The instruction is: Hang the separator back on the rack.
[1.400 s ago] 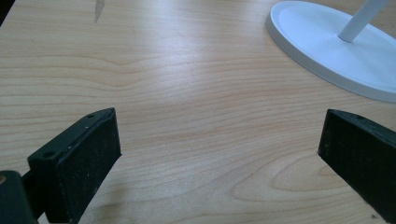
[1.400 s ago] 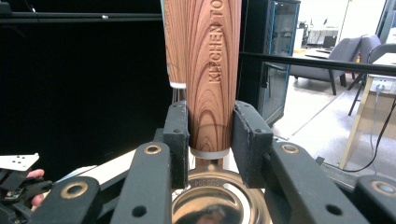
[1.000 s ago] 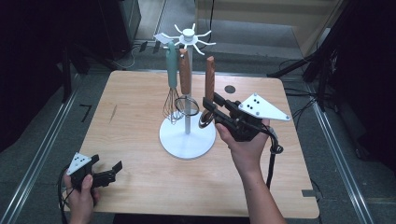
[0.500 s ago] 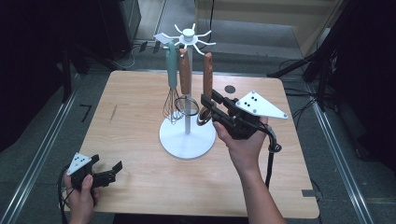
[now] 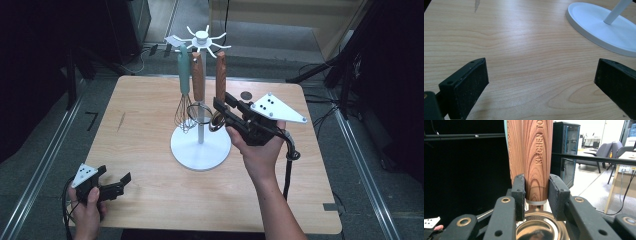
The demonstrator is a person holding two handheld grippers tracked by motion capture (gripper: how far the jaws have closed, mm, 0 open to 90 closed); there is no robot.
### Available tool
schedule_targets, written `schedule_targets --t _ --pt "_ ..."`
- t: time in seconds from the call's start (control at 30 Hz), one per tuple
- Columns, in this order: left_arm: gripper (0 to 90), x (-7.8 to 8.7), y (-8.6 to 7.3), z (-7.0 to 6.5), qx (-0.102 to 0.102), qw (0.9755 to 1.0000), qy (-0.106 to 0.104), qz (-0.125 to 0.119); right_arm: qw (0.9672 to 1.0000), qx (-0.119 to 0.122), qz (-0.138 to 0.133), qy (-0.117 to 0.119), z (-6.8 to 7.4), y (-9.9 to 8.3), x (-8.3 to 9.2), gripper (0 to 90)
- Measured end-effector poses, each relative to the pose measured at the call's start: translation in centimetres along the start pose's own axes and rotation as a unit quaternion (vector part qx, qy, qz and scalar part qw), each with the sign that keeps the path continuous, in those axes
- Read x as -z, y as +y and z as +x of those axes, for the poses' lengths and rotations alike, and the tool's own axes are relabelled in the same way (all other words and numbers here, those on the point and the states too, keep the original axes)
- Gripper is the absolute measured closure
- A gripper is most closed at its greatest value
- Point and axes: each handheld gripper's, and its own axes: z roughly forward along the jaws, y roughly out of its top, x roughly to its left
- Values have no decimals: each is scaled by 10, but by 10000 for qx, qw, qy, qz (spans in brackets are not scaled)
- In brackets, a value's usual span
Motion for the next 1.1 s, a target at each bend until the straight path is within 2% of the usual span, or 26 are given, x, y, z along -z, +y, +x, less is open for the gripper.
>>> schedule_targets --t 0.2,0.5,0.67,0.8,0.9,1.0,1.1 --pt "0 1 0 -1 -44 10000 16 -64 10000 -25 25 -9 1 3 -6 710" --pt "0 2 -1 -1 -42 9999 24 -99 9999 -58 138 -63 0 -4 -15 710" --pt "0 1 0 -1 -50 9999 55 -92 9999 31 86 -64 0 -5 -14 699" --pt "0 2 -1 -2 -90 9998 98 -153 10000 -9 -12 6 -5 -8 -6 524" --pt "0 2 -1 -3 -140 9997 127 -134 9998 80 -116 -119 -7 -14 4 424" --pt "0 1 -1 -4 -155 9997 154 -142 9997 127 -46 -222 -9 -22 11 327" --pt "0 1 -1 -4 -165 9997 157 -130 9993 78 185 -323 -15 -33 15 197"
